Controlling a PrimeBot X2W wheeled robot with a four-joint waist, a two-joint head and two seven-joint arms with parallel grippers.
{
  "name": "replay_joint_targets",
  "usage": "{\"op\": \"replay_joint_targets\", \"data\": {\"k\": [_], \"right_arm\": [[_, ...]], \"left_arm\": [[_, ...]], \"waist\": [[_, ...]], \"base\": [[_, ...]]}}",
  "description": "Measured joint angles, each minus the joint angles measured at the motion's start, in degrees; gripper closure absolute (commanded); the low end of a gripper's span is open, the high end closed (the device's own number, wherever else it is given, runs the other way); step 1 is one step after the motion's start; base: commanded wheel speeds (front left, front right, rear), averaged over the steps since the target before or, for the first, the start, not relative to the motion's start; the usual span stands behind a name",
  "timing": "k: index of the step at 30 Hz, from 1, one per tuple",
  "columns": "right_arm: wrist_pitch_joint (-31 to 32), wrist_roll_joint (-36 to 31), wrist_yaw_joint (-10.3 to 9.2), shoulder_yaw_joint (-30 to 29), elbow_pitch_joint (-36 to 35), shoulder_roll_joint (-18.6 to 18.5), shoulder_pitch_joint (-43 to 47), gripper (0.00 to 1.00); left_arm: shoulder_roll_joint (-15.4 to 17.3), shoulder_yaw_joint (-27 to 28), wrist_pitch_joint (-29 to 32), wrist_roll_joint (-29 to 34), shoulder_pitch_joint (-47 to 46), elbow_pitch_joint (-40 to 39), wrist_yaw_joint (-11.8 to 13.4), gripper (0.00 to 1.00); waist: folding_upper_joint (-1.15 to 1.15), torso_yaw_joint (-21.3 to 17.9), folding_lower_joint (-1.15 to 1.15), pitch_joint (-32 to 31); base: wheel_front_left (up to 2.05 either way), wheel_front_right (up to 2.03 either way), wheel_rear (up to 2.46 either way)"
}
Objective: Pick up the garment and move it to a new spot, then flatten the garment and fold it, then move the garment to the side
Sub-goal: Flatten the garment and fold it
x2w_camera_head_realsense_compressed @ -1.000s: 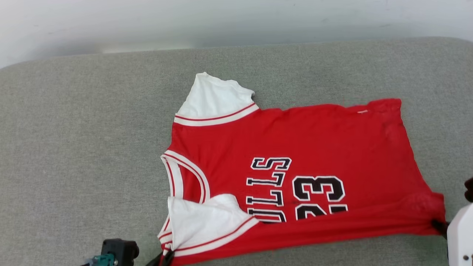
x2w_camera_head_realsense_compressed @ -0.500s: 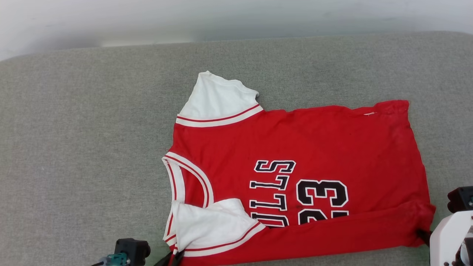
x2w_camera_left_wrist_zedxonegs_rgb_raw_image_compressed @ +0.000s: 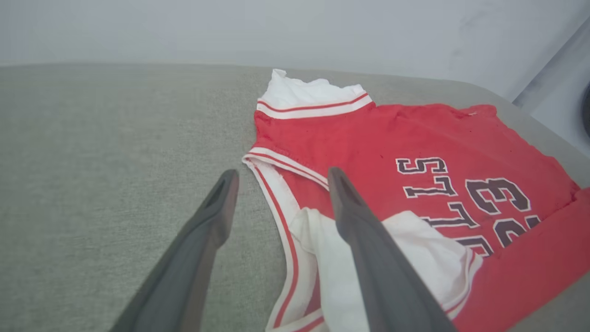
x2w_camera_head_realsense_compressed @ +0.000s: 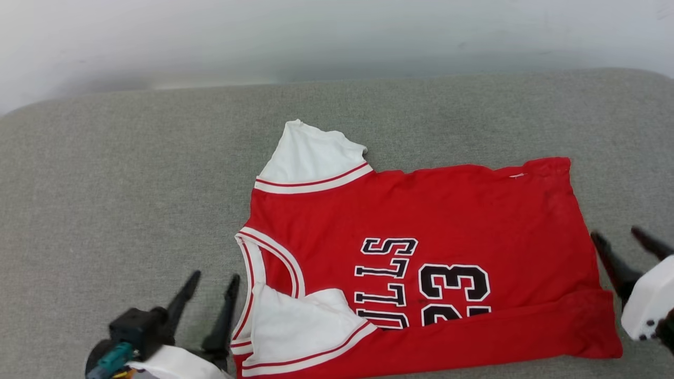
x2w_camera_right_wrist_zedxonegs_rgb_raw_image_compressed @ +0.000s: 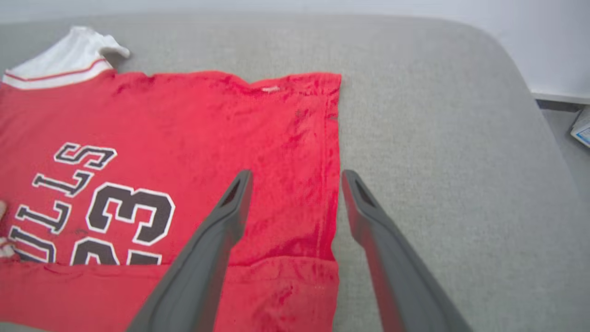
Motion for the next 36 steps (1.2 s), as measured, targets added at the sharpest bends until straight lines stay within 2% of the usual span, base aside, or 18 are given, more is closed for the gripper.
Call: {"op": "replay_joint_targets", "data": {"k": [7, 15, 22, 26, 29, 33, 36], "right_arm": [[-12.5, -2.4, 0.00, 1.1, -3.6, 3.9, -1.6, 0.00], [-28.0, -4.8, 0.00, 2.5, -4.4, 8.4, -1.5, 0.00], [-35.3, -6.8, 0.00, 3.2, -3.5, 11.7, -0.8, 0.00], [-36.5, -8.1, 0.00, 4.1, -3.1, 12.4, -1.1, 0.00], [-37.0, -8.1, 0.00, 3.9, -3.3, 13.1, -2.0, 0.00], [-37.2, -8.5, 0.00, 3.4, -3.7, 13.5, -3.2, 0.00], [-37.2, -8.6, 0.00, 3.4, -3.9, 13.7, -4.1, 0.00]], "left_arm": [[-3.9, 6.8, -3.2, 1.5, -0.4, -3.4, -0.5, 0.00], [-10.6, 14.5, -3.4, 8.5, 0.7, -6.7, -5.2, 0.00], [-15.1, 18.3, -3.4, 11.6, 0.0, -5.7, -9.4, 0.00], [-14.7, 18.4, -3.4, 12.6, -2.3, -4.8, -11.3, 0.00], [-12.4, 17.5, -2.7, 13.4, -5.9, -3.5, -12.0, 0.00], [-7.6, 16.2, 3.5, 13.0, -14.4, -2.8, -12.5, 0.00], [-3.7, 14.8, 11.1, 11.0, -22.1, -2.2, -12.8, 0.00]], "waist": [[0.00, -0.8, 0.00, -1.2], [0.00, -1.5, 0.00, -0.7], [0.00, -2.2, 0.00, 0.7], [0.00, -3.1, 0.00, 2.0], [0.00, -3.8, 0.00, 3.5], [0.00, -4.9, 0.00, 6.0], [0.00, -5.9, 0.00, 8.4]], "base": [[0.00, 0.00, 0.00], [0.00, 0.00, 0.00], [0.00, 0.00, 0.00], [0.00, 0.00, 0.00], [0.00, 0.00, 0.00], [0.00, 0.00, 0.00], [0.00, 0.00, 0.00]]}}
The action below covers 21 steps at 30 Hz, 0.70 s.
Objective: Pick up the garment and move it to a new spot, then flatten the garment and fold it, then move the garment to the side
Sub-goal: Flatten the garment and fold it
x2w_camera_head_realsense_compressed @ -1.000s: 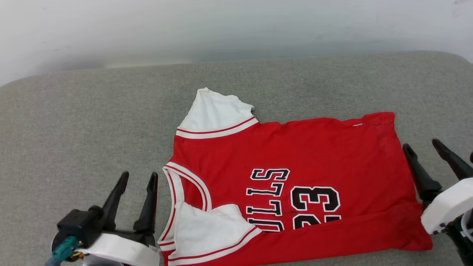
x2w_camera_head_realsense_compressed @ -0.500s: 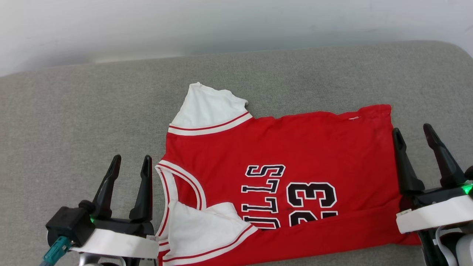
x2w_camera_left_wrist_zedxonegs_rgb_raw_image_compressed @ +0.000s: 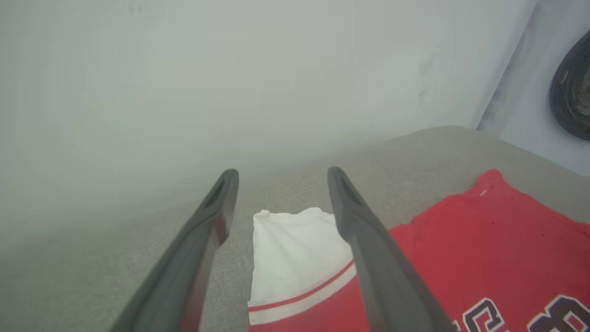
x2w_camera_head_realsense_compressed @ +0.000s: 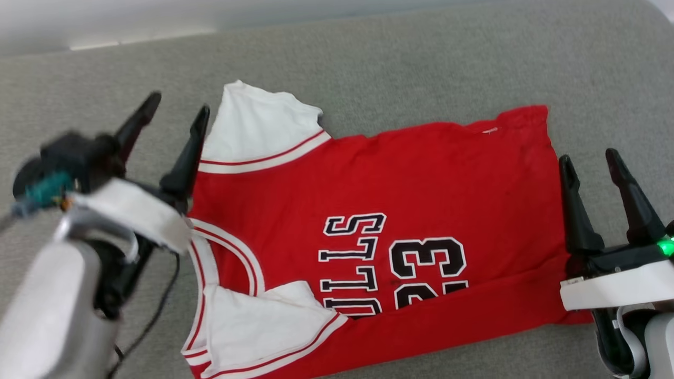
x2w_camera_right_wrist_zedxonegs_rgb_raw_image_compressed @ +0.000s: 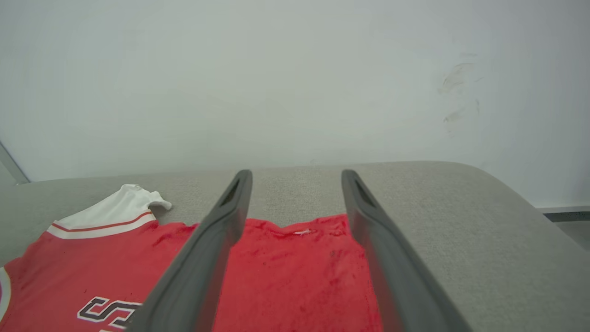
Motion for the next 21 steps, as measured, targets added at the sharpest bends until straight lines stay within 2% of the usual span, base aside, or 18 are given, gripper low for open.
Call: {"op": "replay_joint_targets", "data": {"k": [10, 17, 21], "right_arm": [[-2.0, 0.6, 0.00, 0.9, 1.3, 1.8, -2.9, 0.00], [-3.8, 1.2, 0.00, 2.4, 4.0, 2.7, -4.7, 0.00], [-4.7, 1.7, 0.00, 3.3, 5.4, 3.2, -5.9, 0.00]], "left_arm": [[14.2, -6.2, 32.9, -12.7, -22.8, 5.5, -0.2, 0.00], [17.1, -7.3, 52.2, -19.7, -31.6, 10.6, 0.6, 0.00], [18.7, -8.5, 58.3, -19.8, -34.9, 12.7, 0.9, 0.00]], "waist": [[0.00, -4.8, 0.01, 8.1], [0.00, -8.8, 0.01, 12.5], [0.00, -10.7, 0.01, 14.6]], "base": [[0.00, 0.00, 0.00], [0.00, 0.00, 0.00], [0.00, 0.00, 0.00]]}}
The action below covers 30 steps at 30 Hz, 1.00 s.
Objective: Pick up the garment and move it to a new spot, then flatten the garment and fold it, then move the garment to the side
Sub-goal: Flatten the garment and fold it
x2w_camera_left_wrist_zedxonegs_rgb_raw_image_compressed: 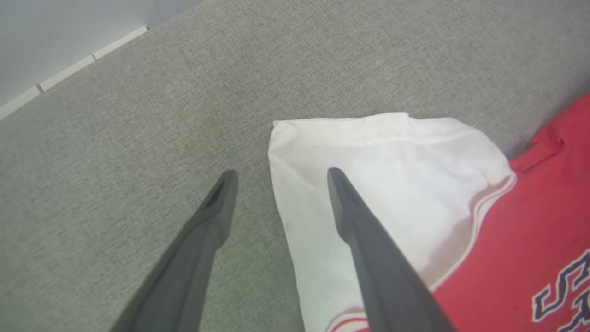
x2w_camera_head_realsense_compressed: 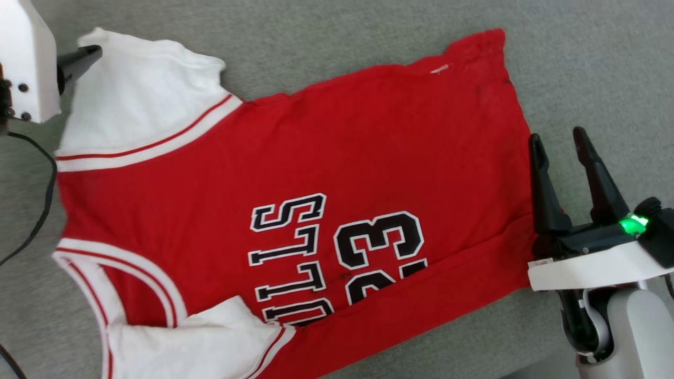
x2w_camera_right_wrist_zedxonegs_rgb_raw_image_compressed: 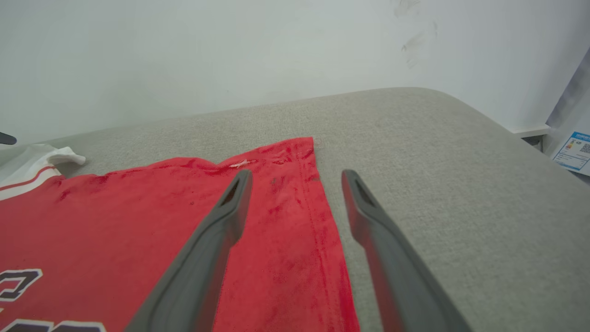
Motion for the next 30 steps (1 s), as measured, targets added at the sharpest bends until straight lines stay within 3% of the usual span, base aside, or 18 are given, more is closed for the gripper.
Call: {"op": "replay_joint_targets", "data": {"k": [12, 13, 15, 21, 30], "right_arm": [[-1.6, 1.0, 0.01, 1.6, 2.6, 1.0, -2.4, 0.00], [-1.7, 1.0, 0.01, 1.7, 2.8, 1.0, -2.4, 0.00], [-1.7, 1.0, 0.00, 1.7, 3.0, 1.0, -2.4, 0.00], [-1.9, 0.9, 0.01, 1.4, 3.5, 1.0, -2.5, 0.00], [1.3, -0.1, 0.00, 1.8, 3.1, -2.8, -2.4, 0.00]], "left_arm": [[1.1, -3.6, 5.4, 3.6, -7.3, 7.4, 0.7, 0.00], [1.1, -3.9, 6.0, 3.6, -7.5, 7.9, 0.6, 0.18], [1.3, -4.8, 6.8, 3.8, -7.9, 8.5, 0.4, 1.00], [0.8, -5.5, 6.0, 3.0, -7.4, 9.4, -0.1, 1.00], [-1.3, -4.9, -7.3, 2.5, -4.9, 8.6, -0.7, 1.00]], "waist": [[0.00, -3.7, 0.00, 4.1], [0.00, -3.8, 0.00, 4.2], [0.00, -3.9, 0.00, 4.3], [0.00, -3.4, -0.01, 3.6], [0.00, -1.0, 0.00, -0.4]], "base": [[0.00, 0.00, 0.00], [0.00, 0.00, 0.00], [0.00, 0.00, 0.00], [0.00, 0.00, 0.00], [0.00, 0.00, 0.00]]}}
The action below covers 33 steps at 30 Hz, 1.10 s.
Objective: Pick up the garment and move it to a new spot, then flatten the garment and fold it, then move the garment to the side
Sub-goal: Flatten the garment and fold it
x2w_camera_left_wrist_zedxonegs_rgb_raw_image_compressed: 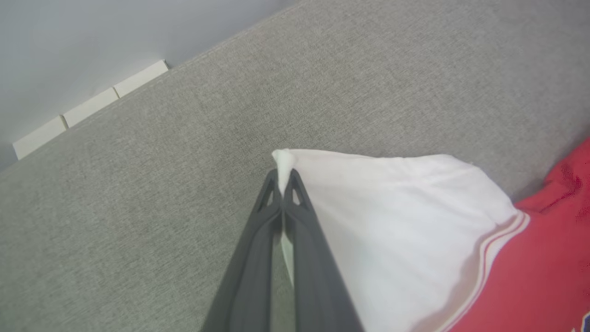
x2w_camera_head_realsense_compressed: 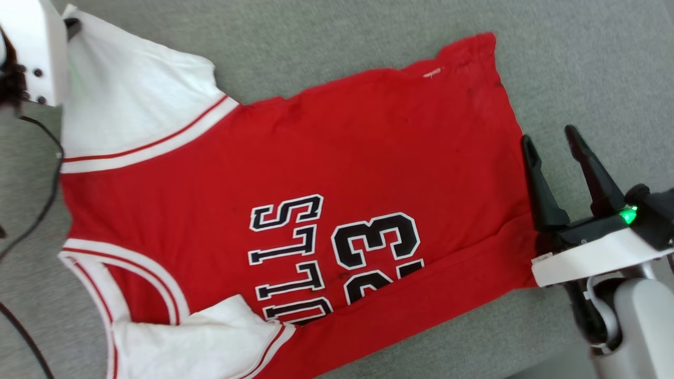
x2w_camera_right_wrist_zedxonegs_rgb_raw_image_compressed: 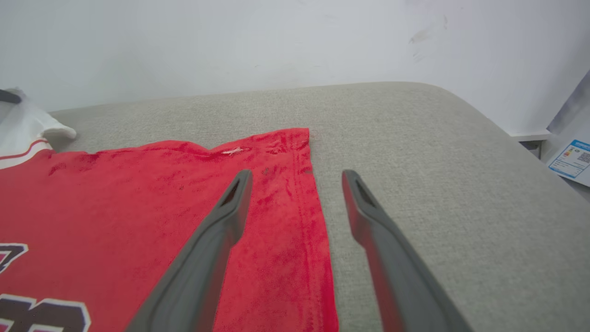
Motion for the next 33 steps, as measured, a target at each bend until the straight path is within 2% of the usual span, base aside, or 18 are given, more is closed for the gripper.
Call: {"op": "replay_joint_targets", "data": {"k": [4, 8, 10, 14, 18, 23, 28, 33], "right_arm": [[8.4, 0.9, 0.01, 0.9, -0.8, -5.0, 0.1, 0.00], [19.8, 4.3, 0.02, 1.5, -2.9, -10.8, -0.6, 0.00], [26.1, 5.4, 0.01, 1.8, -3.9, -14.3, -2.4, 0.00], [39.3, 11.6, 0.02, 2.1, -4.3, -18.3, -6.0, 0.00], [49.5, 11.8, 0.00, 2.1, -2.7, -23.8, -11.2, 0.00], [57.5, 13.7, 0.01, 2.4, 1.1, -24.7, -17.6, 0.00], [62.1, 12.0, 0.01, 3.4, 7.2, -27.0, -23.3, 0.00], [63.1, 10.7, 0.01, 4.8, 12.0, -27.5, -26.5, 0.00]], "left_arm": [[-1.2, -0.5, -4.4, -2.4, 2.3, -2.2, -0.3, 1.00], [-1.8, -1.8, -7.3, -4.7, 5.2, -5.9, -0.3, 1.00], [-1.5, -2.7, -8.8, -5.2, 6.9, -8.4, -0.4, 1.00], [-1.2, -3.8, -11.5, -6.5, 10.1, -14.0, -0.4, 1.00], [-1.0, -4.3, -13.4, -6.8, 12.8, -20.3, -0.4, 1.00], [0.1, -5.8, -16.1, -2.8, 15.2, -27.1, -0.2, 1.00], [-2.4, -7.4, -17.9, -2.2, 16.5, -32.6, 0.3, 1.00], [-4.3, -8.8, -19.5, -0.8, 16.8, -35.1, 0.5, 1.00]], "waist": [[0.00, 1.6, 0.00, -2.6], [0.00, 4.0, -0.01, -4.7], [0.00, 5.1, -0.01, -5.7], [0.00, 7.6, -0.01, -7.1], [0.00, 10.5, -0.01, -7.4], [0.00, 14.3, -0.01, -6.5], [0.00, 17.9, -0.01, -4.7], [0.00, 21.1, -0.01, -2.7]], "base": [[0.00, 0.00, 0.00], [0.00, 0.00, 0.00], [0.00, 0.00, 0.00], [0.00, 0.00, 0.00], [0.00, 0.00, 0.00], [0.00, 0.00, 0.00], [0.00, 0.00, 0.00], [0.00, 0.00, 0.00]]}}
